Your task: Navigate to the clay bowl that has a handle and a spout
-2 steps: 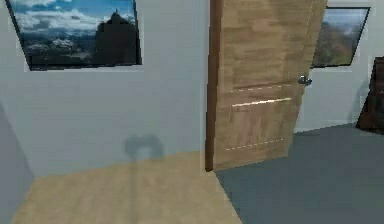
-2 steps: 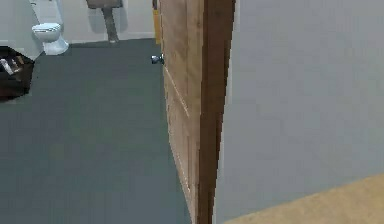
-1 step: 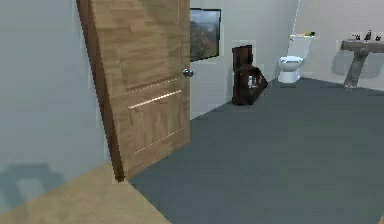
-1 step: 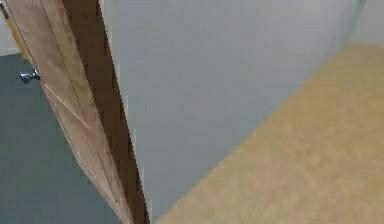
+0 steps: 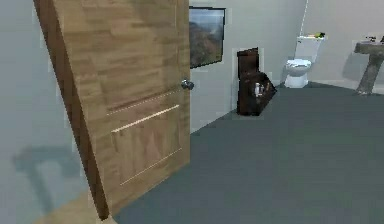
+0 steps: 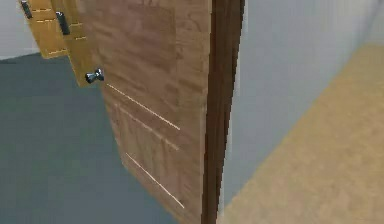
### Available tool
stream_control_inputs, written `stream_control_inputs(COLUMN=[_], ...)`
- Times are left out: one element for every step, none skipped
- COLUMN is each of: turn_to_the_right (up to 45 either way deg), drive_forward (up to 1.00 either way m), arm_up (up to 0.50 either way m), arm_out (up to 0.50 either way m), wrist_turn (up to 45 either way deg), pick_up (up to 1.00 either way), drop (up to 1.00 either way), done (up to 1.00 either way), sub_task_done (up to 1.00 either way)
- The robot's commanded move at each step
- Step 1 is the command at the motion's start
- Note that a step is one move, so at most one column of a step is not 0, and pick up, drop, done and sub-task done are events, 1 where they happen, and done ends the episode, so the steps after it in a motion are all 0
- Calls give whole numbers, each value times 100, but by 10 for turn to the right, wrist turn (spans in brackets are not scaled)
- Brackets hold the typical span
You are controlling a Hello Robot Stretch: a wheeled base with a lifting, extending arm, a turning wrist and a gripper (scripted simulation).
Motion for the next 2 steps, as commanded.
stream_control_inputs(turn_to_the_right=[330, 0], drive_forward=[0, 100], arm_up=[0, 0], arm_out=[0, 0], wrist_turn=[0, 0], pick_up=[0, 0], drop=[0, 0], done=[0, 0], sub_task_done=[0, 0])
